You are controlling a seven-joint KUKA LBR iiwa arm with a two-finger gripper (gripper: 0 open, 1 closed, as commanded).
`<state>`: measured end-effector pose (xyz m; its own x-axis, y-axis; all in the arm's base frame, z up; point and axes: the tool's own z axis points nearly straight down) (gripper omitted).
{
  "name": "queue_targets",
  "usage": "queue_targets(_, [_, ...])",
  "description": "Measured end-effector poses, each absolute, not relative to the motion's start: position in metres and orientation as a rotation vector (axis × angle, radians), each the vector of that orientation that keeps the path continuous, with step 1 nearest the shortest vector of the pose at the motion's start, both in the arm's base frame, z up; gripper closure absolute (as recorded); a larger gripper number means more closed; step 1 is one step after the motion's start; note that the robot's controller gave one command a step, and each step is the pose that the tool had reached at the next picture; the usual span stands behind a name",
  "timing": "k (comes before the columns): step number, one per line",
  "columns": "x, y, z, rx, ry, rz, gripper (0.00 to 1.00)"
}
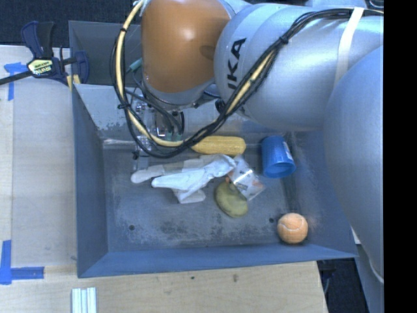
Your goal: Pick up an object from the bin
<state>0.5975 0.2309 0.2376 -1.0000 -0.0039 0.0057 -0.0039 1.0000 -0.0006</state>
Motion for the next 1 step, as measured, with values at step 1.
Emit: queue_targets(1, [0.5993,0.2296,0.2429,0.001,-3.144,-0.002,0.0])
